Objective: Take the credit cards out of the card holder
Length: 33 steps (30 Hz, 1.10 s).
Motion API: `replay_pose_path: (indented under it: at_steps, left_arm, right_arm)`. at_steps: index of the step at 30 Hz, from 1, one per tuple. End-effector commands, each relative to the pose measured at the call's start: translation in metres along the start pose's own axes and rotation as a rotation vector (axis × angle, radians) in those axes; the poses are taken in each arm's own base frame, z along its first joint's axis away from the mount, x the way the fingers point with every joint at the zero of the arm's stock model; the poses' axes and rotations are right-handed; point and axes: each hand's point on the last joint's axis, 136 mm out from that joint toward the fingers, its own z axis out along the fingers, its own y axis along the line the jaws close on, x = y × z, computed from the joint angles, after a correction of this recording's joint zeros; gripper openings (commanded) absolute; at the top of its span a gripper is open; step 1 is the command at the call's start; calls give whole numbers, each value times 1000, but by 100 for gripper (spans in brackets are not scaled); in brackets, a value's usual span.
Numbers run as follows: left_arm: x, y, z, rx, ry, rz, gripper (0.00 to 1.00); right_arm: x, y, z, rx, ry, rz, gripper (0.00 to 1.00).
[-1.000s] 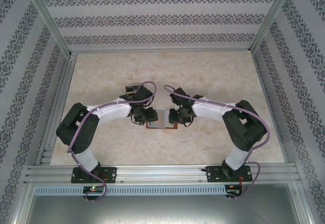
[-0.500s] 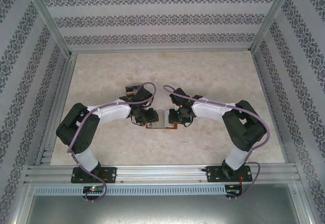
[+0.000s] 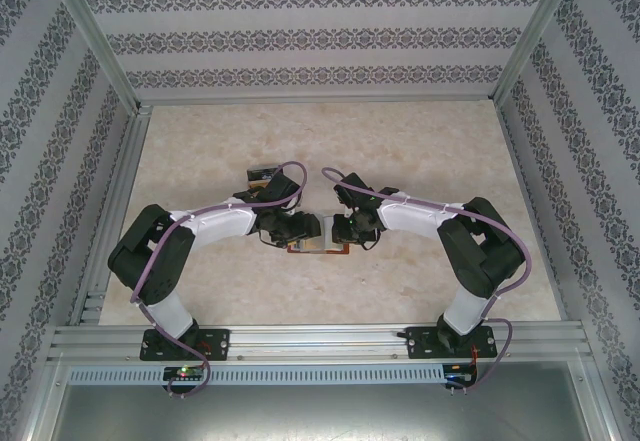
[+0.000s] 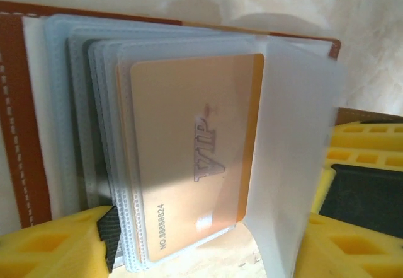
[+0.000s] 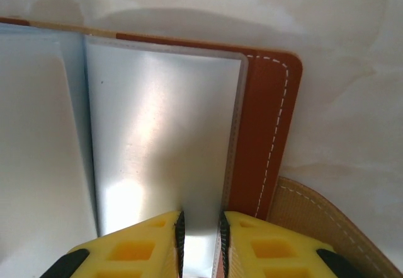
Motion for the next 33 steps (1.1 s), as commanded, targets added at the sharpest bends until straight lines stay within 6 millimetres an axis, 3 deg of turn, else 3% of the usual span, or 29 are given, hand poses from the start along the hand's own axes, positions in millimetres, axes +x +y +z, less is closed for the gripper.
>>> replay_pose_path:
  at_steps: [1,7,22,28,33]
  left_arm:
    - [-3,-19,-5,85,-16,32,73]
    - [-3,-24,-10,113,-39,46,90]
    - [-4,-37,-21,161,-50,99,98]
    - [-13,-24,-37,80,-114,108,97]
    - [-17,-5,-43,23,-132,90,89]
  right_arm:
    - [8,0,9,14,22,4,25]
    - [8,0,10,-3,19,22,26]
    - [2,-6,4,-29,-10,72,29]
    - [-11,-22,-24,5,-105,115,29]
    - [-27,-7,-57,-52,-200,78,30]
